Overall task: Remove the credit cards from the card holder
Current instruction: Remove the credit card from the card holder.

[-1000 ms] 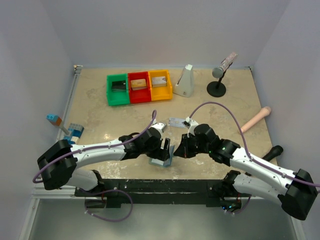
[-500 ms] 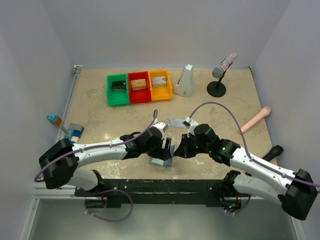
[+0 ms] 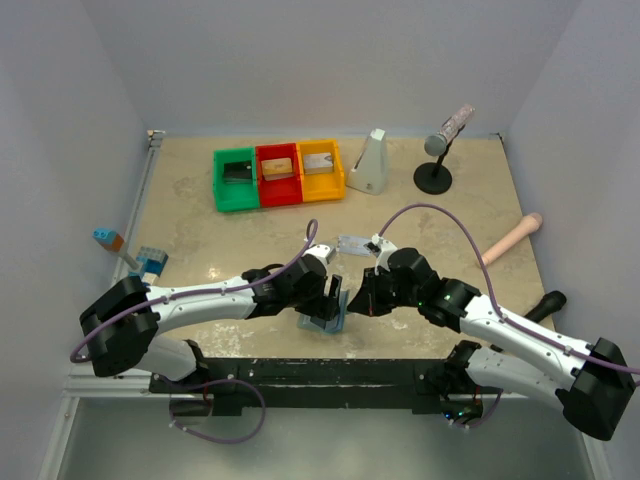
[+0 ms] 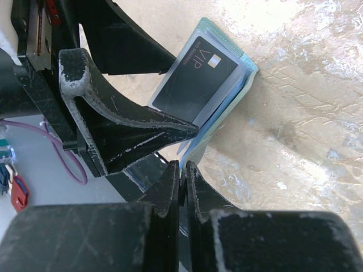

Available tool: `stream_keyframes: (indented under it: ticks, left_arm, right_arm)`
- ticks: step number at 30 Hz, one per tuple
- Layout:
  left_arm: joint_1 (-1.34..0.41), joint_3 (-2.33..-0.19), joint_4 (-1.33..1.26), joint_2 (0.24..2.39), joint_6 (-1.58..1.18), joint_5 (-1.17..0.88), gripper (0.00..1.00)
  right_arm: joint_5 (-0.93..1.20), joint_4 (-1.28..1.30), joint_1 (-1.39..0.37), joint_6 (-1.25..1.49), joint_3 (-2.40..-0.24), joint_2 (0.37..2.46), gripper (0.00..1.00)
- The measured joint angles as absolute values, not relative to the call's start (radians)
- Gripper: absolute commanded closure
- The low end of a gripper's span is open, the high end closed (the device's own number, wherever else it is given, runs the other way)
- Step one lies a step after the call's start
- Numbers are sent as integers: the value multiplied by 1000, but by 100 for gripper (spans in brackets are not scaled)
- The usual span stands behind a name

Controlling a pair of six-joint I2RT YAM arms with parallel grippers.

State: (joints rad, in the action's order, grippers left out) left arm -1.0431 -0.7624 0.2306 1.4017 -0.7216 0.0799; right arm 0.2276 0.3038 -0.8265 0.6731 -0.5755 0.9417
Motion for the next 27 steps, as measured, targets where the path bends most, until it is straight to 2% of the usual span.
stream_keyframes:
  ticks: [15,26,27]
  left_arm:
    - [-1043,-762,285,1326,-708,154,16]
    - [-1043,-761,249,1326,-687,131,17]
    - [-1043,-760,246,1328,-687,125,16]
  right_arm:
    - [227,305,-826,673,-570,939,100]
    - [221,311,-826,673,-564,936,100]
    - [216,316,-826,673,-561,929,96]
